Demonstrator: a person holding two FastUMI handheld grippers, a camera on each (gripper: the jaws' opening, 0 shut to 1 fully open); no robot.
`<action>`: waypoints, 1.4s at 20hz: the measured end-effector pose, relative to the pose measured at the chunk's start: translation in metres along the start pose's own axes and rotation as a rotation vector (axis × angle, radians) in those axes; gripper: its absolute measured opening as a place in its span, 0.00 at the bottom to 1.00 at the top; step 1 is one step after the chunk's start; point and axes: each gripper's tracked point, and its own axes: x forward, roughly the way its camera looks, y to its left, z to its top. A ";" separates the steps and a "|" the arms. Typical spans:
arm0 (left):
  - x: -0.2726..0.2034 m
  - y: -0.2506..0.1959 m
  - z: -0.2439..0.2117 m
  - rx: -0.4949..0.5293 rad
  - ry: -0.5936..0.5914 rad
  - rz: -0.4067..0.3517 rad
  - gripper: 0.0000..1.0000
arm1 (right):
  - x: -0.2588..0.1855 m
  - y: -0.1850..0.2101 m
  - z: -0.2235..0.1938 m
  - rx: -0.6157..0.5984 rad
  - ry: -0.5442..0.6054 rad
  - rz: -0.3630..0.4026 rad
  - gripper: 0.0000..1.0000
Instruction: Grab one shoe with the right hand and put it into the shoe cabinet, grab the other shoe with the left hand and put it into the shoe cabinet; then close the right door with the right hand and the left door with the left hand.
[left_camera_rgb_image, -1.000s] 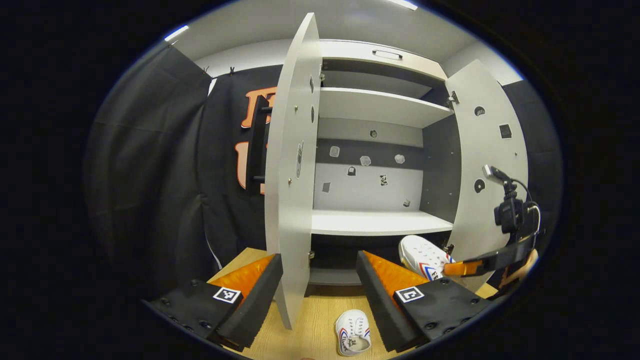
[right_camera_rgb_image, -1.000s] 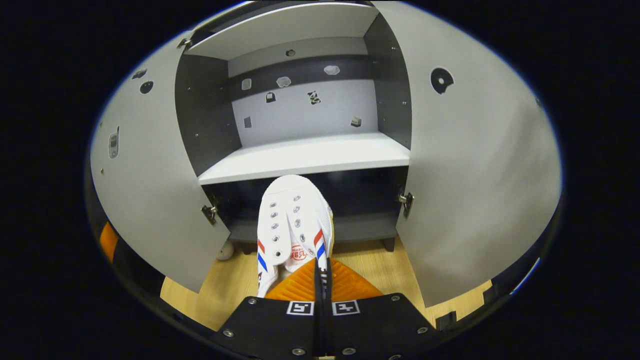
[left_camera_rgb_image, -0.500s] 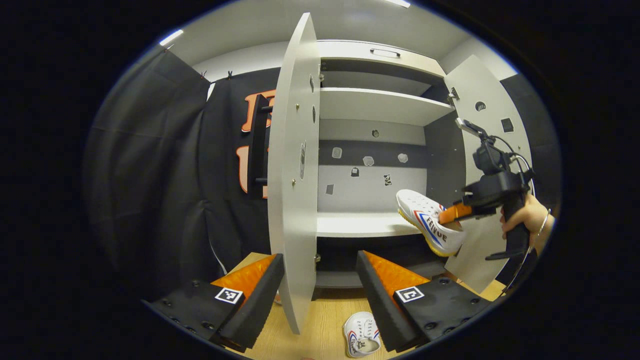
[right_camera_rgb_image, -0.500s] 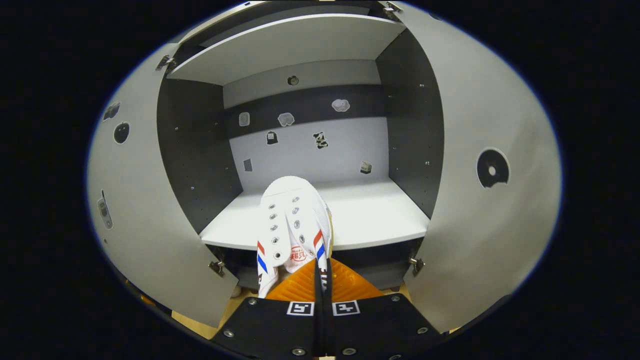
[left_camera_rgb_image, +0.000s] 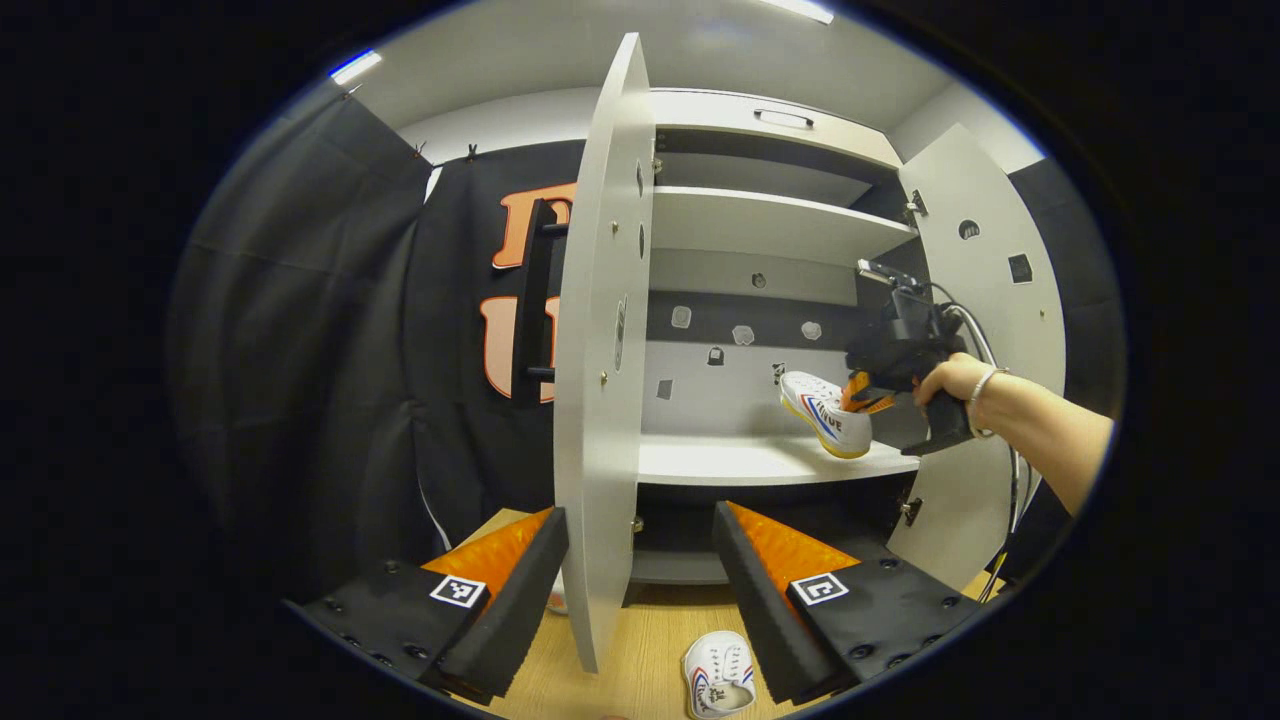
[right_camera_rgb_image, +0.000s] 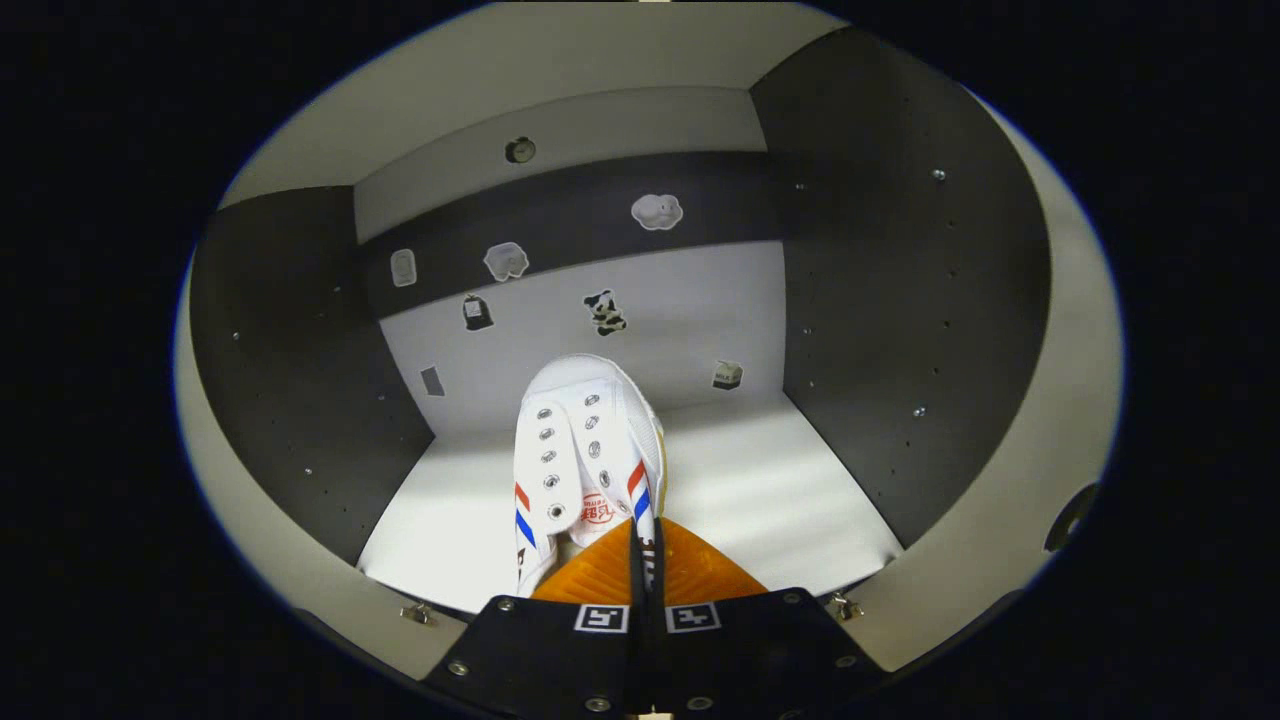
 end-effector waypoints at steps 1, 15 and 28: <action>-0.001 -0.001 0.000 0.001 0.001 -0.002 0.95 | 0.013 -0.004 -0.001 0.002 0.026 -0.013 0.00; -0.016 -0.004 -0.011 -0.001 0.035 0.004 0.95 | 0.021 -0.023 0.000 0.008 0.036 -0.048 0.26; -0.012 -0.025 -0.064 0.016 0.125 -0.028 0.94 | -0.180 -0.033 -0.020 -0.129 -0.307 0.042 0.70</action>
